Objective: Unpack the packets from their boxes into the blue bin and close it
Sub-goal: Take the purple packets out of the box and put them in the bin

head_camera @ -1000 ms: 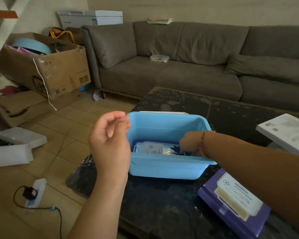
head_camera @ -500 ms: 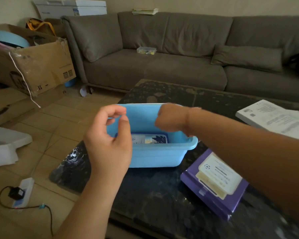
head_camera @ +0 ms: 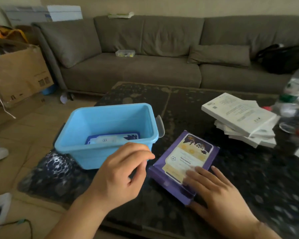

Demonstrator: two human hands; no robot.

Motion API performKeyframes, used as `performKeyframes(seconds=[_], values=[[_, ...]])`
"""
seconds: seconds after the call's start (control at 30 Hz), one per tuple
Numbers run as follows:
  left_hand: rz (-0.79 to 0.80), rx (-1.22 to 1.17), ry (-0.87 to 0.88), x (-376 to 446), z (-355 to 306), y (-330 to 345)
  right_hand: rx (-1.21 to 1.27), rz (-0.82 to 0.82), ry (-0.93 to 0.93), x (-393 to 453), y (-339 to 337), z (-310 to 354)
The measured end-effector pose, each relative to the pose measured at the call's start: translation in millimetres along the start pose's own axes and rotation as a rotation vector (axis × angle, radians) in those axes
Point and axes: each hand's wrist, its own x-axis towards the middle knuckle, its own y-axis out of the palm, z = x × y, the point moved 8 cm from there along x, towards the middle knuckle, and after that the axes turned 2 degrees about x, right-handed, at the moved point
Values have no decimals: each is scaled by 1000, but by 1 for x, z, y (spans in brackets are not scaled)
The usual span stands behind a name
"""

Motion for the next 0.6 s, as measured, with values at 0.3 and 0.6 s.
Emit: performKeyframes(seconds=[0.3,0.6], values=[[-85,-514,-351,42,-26,15,833,-867,-60,-53,-133,-35],[-220,-463,-271,57,-27,24,926,-968,-212,-43,-132,-37]])
